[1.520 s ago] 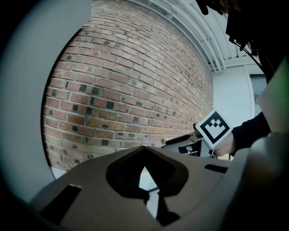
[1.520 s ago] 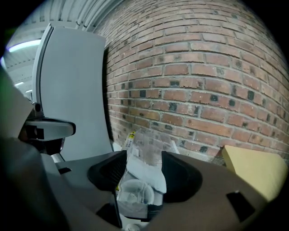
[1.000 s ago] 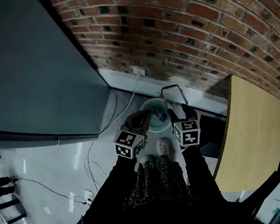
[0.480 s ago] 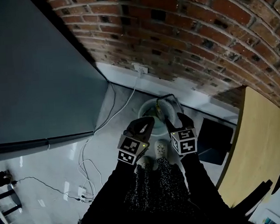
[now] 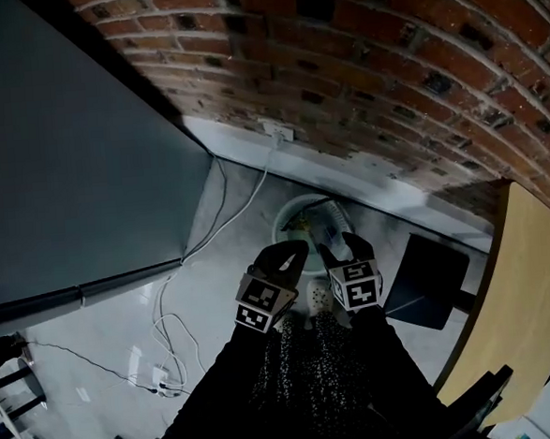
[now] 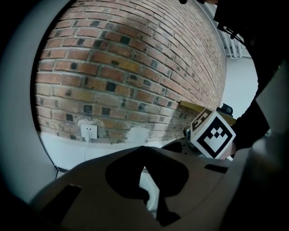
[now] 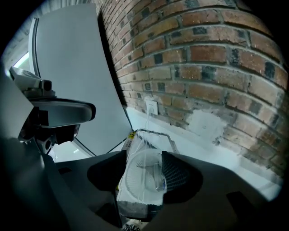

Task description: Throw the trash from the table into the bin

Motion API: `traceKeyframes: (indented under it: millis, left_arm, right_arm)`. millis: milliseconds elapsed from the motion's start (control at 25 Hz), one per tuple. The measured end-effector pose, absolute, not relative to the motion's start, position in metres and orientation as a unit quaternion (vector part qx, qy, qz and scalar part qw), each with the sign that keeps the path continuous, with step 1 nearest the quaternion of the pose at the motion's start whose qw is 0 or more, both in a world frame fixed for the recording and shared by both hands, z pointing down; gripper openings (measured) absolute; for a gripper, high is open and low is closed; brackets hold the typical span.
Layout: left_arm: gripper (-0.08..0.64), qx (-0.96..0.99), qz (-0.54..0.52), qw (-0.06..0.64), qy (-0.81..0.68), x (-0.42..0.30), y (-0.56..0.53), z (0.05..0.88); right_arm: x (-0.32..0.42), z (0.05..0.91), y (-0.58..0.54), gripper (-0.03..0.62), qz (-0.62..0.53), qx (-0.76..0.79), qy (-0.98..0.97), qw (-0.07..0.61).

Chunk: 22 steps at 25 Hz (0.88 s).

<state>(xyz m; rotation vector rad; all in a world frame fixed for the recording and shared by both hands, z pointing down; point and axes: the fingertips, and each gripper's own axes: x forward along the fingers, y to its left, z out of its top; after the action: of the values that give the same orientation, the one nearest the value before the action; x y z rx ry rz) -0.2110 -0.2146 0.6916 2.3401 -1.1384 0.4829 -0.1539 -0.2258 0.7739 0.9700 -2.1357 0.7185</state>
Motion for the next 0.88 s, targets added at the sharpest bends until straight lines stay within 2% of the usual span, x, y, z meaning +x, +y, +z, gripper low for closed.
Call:
traceKeyframes:
  millis: [520, 880]
  left_arm:
    - [0.005, 0.844, 0.177, 0.275, -0.425, -0.203, -0.221, 0.744]
    - [0.005, 0.836, 0.173, 0.285, -0.435, -0.213, -0.225, 0.751]
  right_arm:
    - [-0.164, 0.84, -0.227, 0.256, 0.304, 0.341, -0.816, 0.354]
    - [-0.165, 0.861, -0.225, 0.256, 0.346, 0.325, -0.803, 0.359]
